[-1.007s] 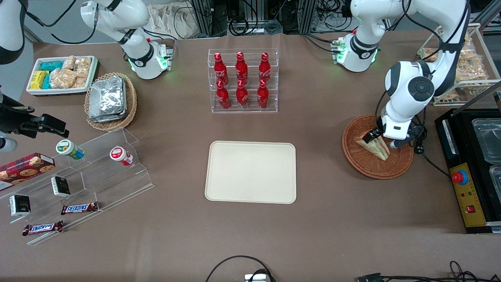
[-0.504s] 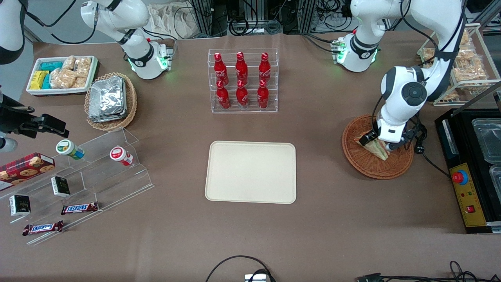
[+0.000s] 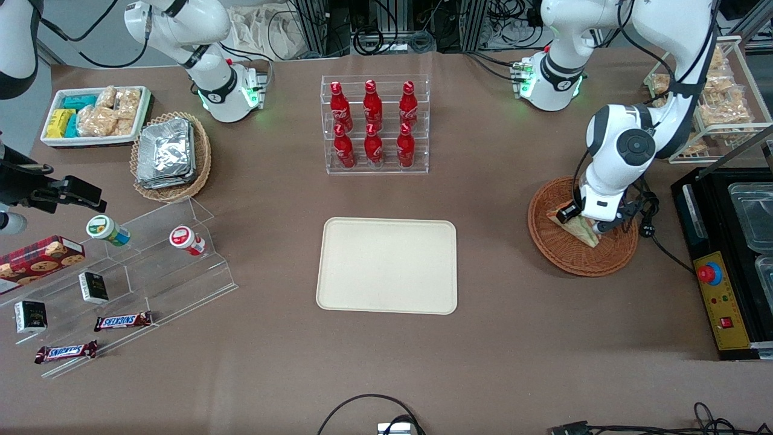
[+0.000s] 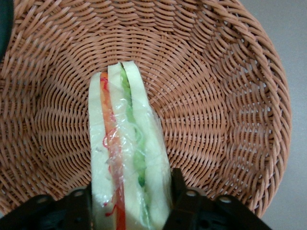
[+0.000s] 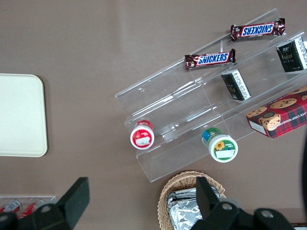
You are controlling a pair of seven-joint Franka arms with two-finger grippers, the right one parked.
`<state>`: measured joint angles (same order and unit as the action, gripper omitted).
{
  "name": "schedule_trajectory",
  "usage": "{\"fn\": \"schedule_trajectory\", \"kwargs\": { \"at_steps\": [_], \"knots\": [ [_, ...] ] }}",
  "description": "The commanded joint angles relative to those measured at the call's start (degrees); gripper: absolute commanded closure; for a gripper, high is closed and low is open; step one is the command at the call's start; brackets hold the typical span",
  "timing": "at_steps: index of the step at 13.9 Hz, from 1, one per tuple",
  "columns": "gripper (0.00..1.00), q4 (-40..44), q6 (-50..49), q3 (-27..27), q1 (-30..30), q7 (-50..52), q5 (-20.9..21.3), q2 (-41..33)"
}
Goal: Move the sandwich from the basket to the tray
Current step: 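Close the left gripper on the sandwich and lift it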
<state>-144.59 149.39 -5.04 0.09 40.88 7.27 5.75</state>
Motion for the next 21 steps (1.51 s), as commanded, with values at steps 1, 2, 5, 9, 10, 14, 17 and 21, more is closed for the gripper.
{"fn": "schedule_trajectory", "kwargs": {
  "at_steps": [1, 2, 5, 9, 10, 14, 17, 21],
  "knots": [
    [0.62, -0.1, 1.3, 0.3, 0.3, 1.1, 1.4, -0.2],
    [0.64, 0.0, 0.9, 0.3, 0.3, 0.9, 1.4, -0.6],
    [0.67, 1.8, -4.8, 0.4, 0.3, -0.7, 2.0, -3.1],
    [0.71, 9.9, -19.4, 0.0, 0.6, -6.8, 2.0, -6.6],
    [0.72, 13.0, -22.8, -0.7, 0.7, -9.2, 2.0, -6.6],
    [0.72, 23.9, -32.9, -3.3, 1.1, -26.8, 1.0, -5.9],
    [0.72, 25.5, -32.1, -5.8, 2.4, -29.6, 1.0, -4.5],
    [0.74, 30.4, -32.0, -12.6, 2.5, -29.5, 1.0, -0.6]
  ]
}}
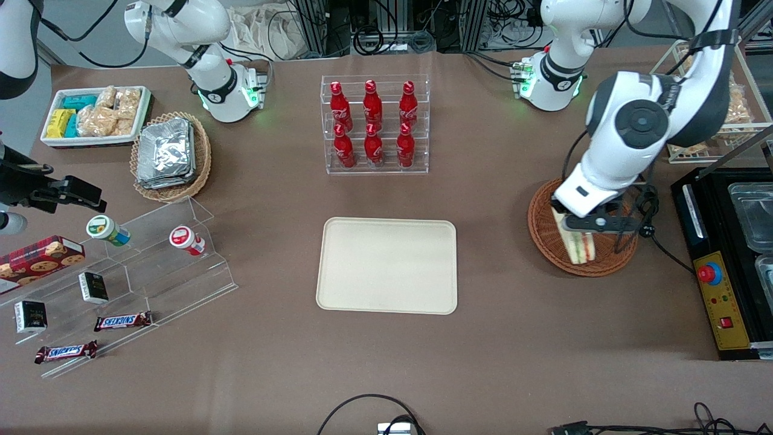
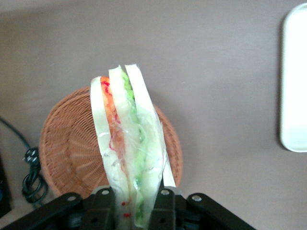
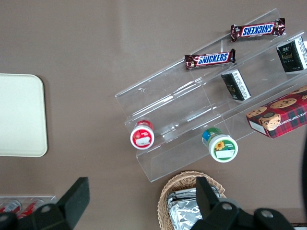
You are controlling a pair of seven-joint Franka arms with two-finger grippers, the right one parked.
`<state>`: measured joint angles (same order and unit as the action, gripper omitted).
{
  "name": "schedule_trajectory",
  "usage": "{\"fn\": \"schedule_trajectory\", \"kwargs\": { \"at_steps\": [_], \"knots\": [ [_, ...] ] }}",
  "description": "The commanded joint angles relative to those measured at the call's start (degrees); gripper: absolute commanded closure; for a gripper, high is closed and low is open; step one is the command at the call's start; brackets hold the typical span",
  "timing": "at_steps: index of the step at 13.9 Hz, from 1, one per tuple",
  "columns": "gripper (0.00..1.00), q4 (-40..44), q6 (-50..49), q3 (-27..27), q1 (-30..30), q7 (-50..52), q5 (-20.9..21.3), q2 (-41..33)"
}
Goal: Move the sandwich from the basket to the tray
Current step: 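Carry the held sandwich toward the beige tray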
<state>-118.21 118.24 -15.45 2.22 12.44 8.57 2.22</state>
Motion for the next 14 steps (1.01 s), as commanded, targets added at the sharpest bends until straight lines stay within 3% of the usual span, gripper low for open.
{"fn": "schedule_trajectory", "kwargs": {
  "at_steps": [1, 4, 8, 10, 14],
  "knots": [
    [0.74, 5.1, -0.7, -4.0, 0.3, -0.9, -0.3, 4.4],
    [0.72, 8.9, -0.6, -8.6, 1.3, 6.1, 0.6, 8.7],
    [0.72, 12.1, 1.1, -8.7, 6.1, 8.3, 0.7, 12.3],
    [0.67, 13.5, 1.5, -8.7, 8.7, 10.3, 1.0, 15.2],
    [0.68, 18.0, 3.8, -8.7, 9.8, 12.3, 1.5, 21.5]
  ]
}}
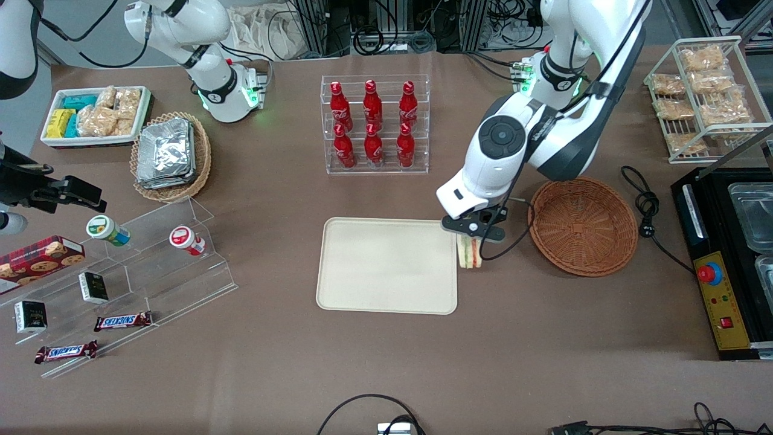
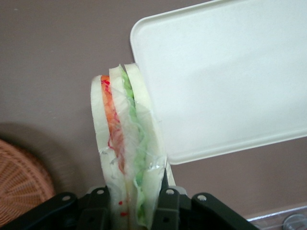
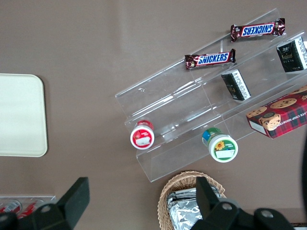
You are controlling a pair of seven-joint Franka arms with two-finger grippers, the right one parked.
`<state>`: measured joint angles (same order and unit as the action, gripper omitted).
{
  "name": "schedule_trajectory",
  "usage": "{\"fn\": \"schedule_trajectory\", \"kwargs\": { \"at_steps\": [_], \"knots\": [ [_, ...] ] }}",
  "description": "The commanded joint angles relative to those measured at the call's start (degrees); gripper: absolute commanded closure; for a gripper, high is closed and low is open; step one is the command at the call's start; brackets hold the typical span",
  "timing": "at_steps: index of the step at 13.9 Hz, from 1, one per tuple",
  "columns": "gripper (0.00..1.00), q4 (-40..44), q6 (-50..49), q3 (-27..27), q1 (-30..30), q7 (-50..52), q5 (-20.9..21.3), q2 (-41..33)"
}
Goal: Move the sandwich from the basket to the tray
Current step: 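Carry the held sandwich toward the beige tray, then lower the sandwich onto the tray and open the left gripper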
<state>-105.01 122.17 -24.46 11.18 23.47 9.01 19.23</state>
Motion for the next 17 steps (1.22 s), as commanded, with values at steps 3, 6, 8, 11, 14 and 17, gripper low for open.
{"fn": "schedule_trajectory", "kwargs": {
  "at_steps": [3, 6, 8, 11, 14, 17],
  "knots": [
    [0.68, 8.5, -0.1, 0.4, 2.7, 1.4, 1.5, 9.8],
    [0.68, 11.0, 0.4, 0.4, 3.6, 1.5, 2.0, 14.2],
    [0.68, 11.1, 2.4, 0.4, 4.2, 3.2, 4.7, 15.9],
    [0.68, 11.1, 4.9, 0.4, 4.5, 6.2, 7.2, 17.6],
    [0.68, 11.1, 6.6, 0.5, 5.9, 6.8, 7.3, 18.9],
    [0.67, 11.0, 7.6, 0.6, 6.3, 8.3, 8.6, 19.8]
  ]
}}
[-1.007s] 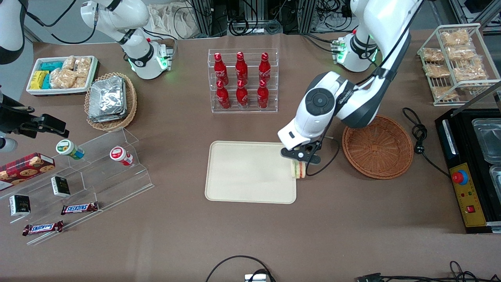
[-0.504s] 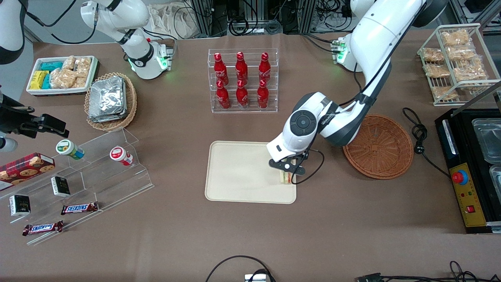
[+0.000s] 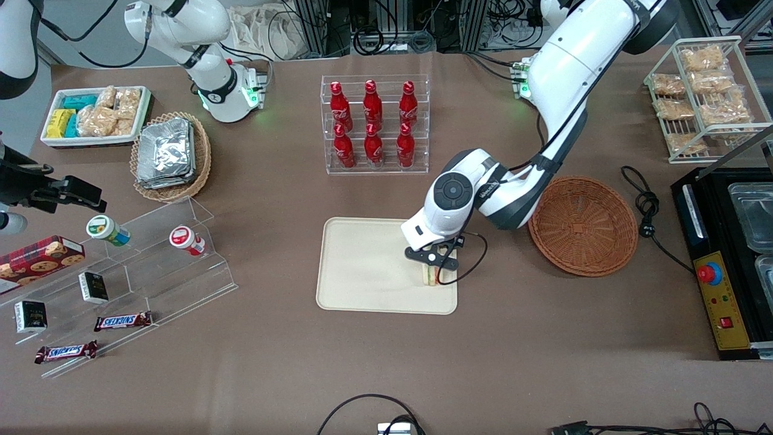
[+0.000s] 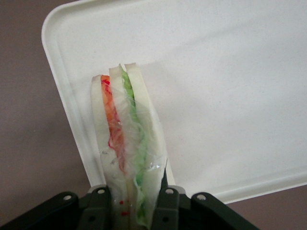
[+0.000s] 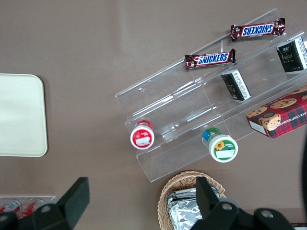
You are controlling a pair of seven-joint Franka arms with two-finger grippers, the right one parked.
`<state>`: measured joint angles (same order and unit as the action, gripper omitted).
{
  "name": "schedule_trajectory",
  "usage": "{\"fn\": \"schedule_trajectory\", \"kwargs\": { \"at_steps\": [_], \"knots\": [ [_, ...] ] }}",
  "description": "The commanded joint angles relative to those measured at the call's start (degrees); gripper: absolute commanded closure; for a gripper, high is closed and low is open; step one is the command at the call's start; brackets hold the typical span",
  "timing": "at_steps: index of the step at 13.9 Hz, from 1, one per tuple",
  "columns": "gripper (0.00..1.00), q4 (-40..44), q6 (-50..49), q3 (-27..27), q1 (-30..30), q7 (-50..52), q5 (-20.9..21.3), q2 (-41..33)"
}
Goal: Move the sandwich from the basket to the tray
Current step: 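Lower the sandwich onto the tray and open the left gripper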
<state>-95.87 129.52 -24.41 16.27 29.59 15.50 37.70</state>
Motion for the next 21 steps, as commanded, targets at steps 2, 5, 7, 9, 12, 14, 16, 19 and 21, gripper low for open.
{"fn": "schedule_trajectory", "kwargs": {
  "at_steps": [2, 5, 7, 9, 12, 14, 16, 19, 21],
  "knots": [
    [0.67, 1.8, 0.5, 0.6, 1.5, 5.0, 5.0, 2.4],
    [0.54, 1.8, 0.9, 0.5, 1.6, 8.2, 7.7, 3.4],
    [0.14, 1.8, 1.1, 0.5, 1.6, 8.3, 7.6, 3.4],
    [0.00, 1.9, 1.1, 0.5, 1.5, 9.3, 7.3, 3.3],
    [0.00, 3.7, 0.1, 0.5, 1.2, 13.1, 7.1, 2.4],
    [0.00, 5.8, -2.4, 0.5, 0.9, 13.3, 6.5, 1.6],
    [0.00, 10.4, -8.6, 0.4, 0.9, 14.3, 5.4, 1.3],
    [0.00, 15.6, -15.9, 0.5, 0.1, 15.6, 4.2, 1.1],
    [0.00, 16.3, -18.9, 0.5, -1.3, 15.6, 4.2, -0.2]
  ]
}}
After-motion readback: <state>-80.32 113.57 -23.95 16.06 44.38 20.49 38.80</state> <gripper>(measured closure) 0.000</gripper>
